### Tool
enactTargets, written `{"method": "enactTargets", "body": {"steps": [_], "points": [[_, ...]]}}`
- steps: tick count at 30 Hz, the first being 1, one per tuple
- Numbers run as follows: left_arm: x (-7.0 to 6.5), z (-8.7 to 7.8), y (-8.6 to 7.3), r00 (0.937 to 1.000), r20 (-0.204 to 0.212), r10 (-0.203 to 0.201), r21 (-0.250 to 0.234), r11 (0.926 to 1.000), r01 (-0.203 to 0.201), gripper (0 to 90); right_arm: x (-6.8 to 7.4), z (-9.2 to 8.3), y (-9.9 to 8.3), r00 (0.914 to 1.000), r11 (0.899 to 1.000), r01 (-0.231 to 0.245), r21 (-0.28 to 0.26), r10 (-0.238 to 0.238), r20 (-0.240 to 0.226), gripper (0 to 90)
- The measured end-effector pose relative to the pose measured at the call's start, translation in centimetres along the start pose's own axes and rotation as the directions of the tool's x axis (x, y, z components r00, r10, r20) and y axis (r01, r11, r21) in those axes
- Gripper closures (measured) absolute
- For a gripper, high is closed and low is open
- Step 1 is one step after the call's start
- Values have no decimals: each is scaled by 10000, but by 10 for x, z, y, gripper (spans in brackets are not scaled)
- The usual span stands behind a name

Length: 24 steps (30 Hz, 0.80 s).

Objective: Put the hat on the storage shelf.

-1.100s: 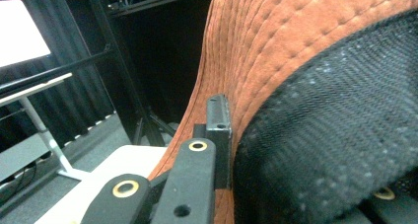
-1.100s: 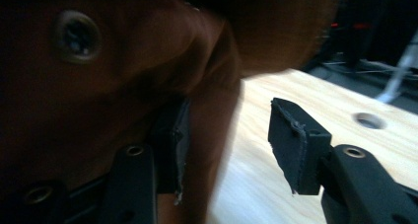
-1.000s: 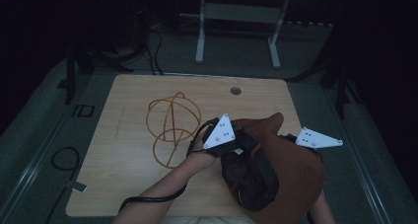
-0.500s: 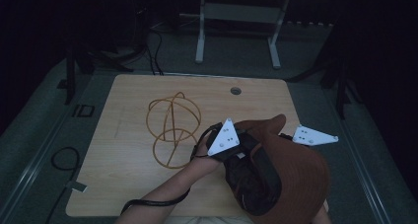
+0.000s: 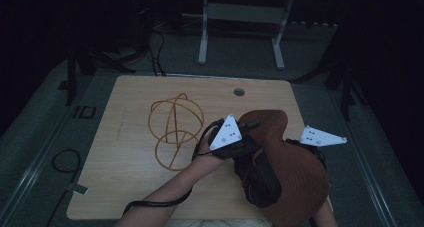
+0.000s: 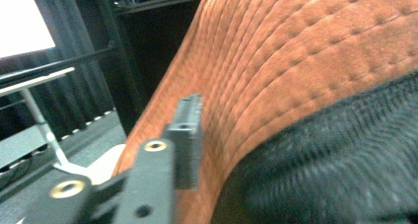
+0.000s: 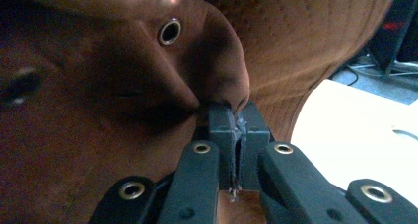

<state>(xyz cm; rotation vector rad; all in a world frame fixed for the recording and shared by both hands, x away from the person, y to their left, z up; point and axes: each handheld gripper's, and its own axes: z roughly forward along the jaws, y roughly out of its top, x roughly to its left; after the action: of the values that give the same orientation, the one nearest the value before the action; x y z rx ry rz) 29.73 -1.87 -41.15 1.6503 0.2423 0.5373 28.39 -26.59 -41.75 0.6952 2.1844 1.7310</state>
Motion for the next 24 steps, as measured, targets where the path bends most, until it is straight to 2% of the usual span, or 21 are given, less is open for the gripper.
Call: {"method": "enactTargets", "body": {"steps": [3,4,5,6,10,11,12,15,18,19,22,23,24], "points": [[1,-3,2,9998,-196,44,-20,10000,-44,536,-1,-4,2,9999,9999,-40,-147,41,99,878],[4,-6,3,9996,-243,-129,-5,9999,129,535,-4,-10,5,9997,9990,-144,-414,152,191,878],[4,-6,3,9996,-243,-129,-5,9999,129,529,-4,-10,5,9997,9990,-144,-414,152,191,878],[5,-9,5,9991,-370,-192,30,9998,194,515,-6,-15,8,9990,9984,-143,-540,166,423,877],[5,-17,8,9990,-364,-253,147,9996,258,495,-11,-23,13,9959,9973,-118,-730,182,881,878],[5,-19,9,9987,-280,-423,163,9990,427,489,-12,-24,14,9954,9969,-113,-782,187,942,878],[5,-19,9,9987,-280,-423,163,9990,427,482,-13,-25,15,9940,9965,-92,-833,182,1075,878],[5,-30,10,9972,-363,-657,405,9969,672,461,-15,-28,18,9887,9955,-48,-946,188,1486,877],[3,-37,11,9981,-411,-452,523,9975,473,462,-18,-29,20,9857,9956,2,-932,155,1680,877],[3,-46,10,9985,-393,-389,634,9971,413,462,-21,-29,23,9834,9959,-5,-904,169,1809,877],[4,-61,7,9977,-455,-498,727,9959,530,461,-26,-28,28,9801,9962,33,-872,141,1979,877],[4,-61,7,9977,-455,-498,727,9959,530,461,-26,-28,28,9801,9962,33,-872,141,1979,877],[5,-71,4,9970,-552,-549,794,9951,592,461,-28,-28,33,9787,9955,16,-947,179,2045,877]]}}
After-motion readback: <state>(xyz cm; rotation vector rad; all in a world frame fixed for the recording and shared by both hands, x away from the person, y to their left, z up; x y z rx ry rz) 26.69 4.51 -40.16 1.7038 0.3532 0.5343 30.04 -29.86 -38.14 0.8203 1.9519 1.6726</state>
